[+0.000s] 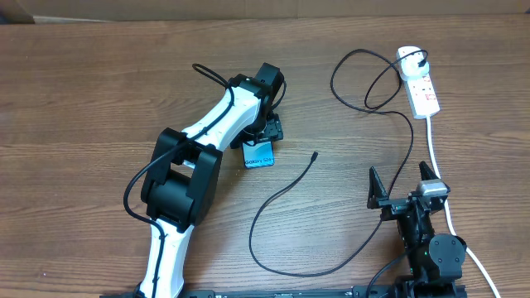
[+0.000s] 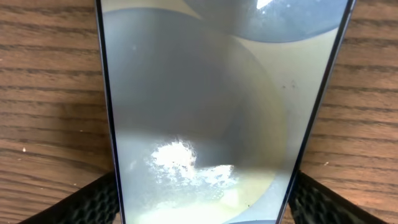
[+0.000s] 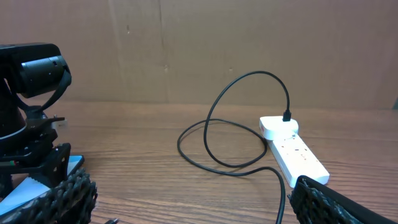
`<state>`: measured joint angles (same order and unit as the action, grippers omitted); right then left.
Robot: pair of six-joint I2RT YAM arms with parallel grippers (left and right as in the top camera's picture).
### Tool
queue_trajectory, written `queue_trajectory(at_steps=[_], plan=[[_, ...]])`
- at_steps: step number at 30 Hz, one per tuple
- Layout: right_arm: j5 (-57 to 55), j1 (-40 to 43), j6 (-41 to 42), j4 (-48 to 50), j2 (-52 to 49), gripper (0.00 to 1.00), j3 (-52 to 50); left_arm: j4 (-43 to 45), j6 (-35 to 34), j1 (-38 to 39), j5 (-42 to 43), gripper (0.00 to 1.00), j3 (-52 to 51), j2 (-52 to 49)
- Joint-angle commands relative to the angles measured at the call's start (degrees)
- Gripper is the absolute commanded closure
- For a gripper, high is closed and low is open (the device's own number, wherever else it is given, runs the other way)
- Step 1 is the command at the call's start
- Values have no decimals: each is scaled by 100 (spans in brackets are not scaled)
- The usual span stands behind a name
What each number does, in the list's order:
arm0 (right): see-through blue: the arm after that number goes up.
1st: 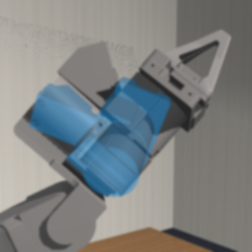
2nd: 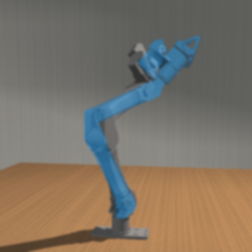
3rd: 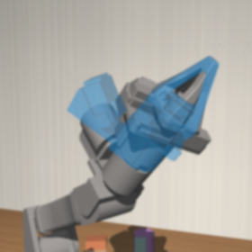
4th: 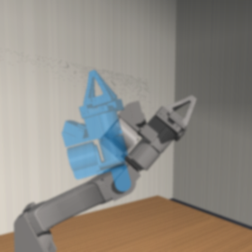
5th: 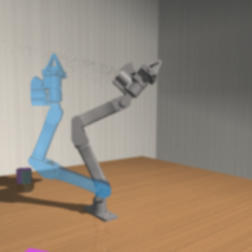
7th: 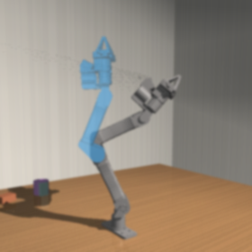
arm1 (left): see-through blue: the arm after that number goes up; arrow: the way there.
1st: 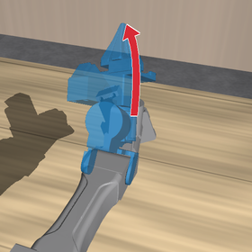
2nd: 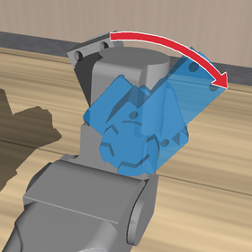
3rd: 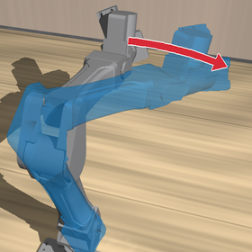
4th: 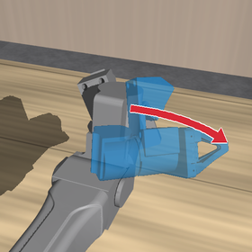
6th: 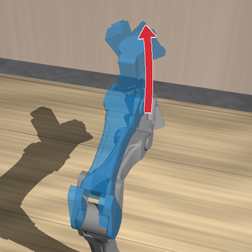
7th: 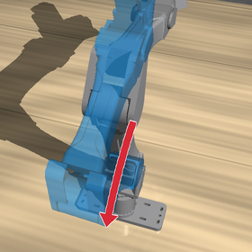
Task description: Plug charger to phone and switch on socket
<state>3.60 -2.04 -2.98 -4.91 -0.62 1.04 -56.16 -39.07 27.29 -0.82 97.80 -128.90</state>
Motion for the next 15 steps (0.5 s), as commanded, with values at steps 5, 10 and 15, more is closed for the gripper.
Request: queue_trajectory(at_steps=[5, 10, 15], plan=[[-55, -37, -11, 26, 46, 0, -59, -15, -79, 50, 190, 21, -343, -450], [-55, -37, -11, 26, 46, 0, -59, -13, -79, 50, 190, 24, -343, -450], [-55, -37, -11, 26, 46, 0, -59, -15, -79, 42, 219, 28, -341, -450]])
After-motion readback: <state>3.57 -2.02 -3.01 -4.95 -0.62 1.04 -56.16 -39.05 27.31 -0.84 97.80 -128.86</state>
